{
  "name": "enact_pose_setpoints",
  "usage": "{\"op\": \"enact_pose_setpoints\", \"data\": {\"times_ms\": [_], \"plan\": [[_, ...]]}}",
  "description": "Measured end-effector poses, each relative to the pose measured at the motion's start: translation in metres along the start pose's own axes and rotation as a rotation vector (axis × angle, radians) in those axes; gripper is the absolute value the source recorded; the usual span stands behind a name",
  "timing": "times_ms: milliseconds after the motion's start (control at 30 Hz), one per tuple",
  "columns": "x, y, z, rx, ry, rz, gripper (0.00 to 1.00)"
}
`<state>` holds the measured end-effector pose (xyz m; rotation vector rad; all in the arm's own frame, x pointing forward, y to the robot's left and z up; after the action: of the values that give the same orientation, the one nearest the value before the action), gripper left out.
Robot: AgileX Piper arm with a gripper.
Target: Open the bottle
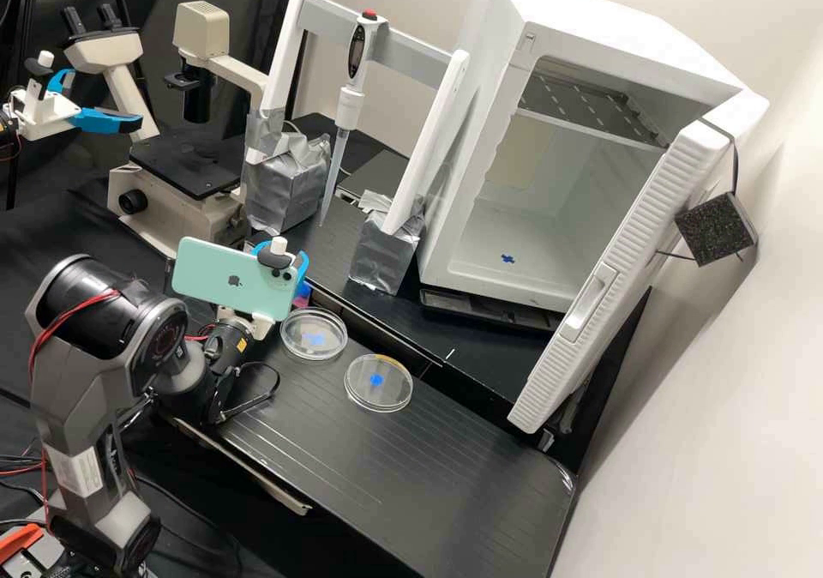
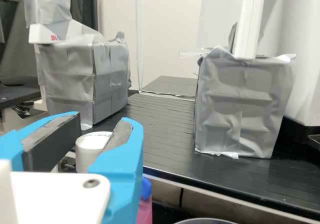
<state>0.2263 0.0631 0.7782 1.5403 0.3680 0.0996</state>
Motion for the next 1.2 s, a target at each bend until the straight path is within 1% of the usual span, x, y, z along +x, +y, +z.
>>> {"op": "enact_pose_setpoints", "data": {"times_ms": [67, 200, 233, 333, 433, 600, 800, 1100, 1200], "plan": [[-0.002, 0.002, -0.002, 0.011, 0.01, 0.005, 0.0], [-0.006, 0.006, -0.004, 0.015, 0.019, 0.02, 0.0], [-0.007, 0.008, -0.004, 0.013, 0.021, 0.028, 0.0], [-0.009, 0.013, -0.004, 0.03, 0.011, 0.063, 0.0], [-0.01, 0.016, -0.004, 0.033, 0.011, 0.08, 0.0], [-0.012, 0.017, -0.006, 0.032, 0.017, 0.087, 0.0], [-0.024, 0.016, -0.008, 0.033, 0.021, 0.091, 0.0], [-0.054, 0.013, -0.005, 0.029, -0.007, 0.11, 0.0], [-0.062, 0.013, -0.008, 0.026, 0.001, 0.119, 0.0]]}}
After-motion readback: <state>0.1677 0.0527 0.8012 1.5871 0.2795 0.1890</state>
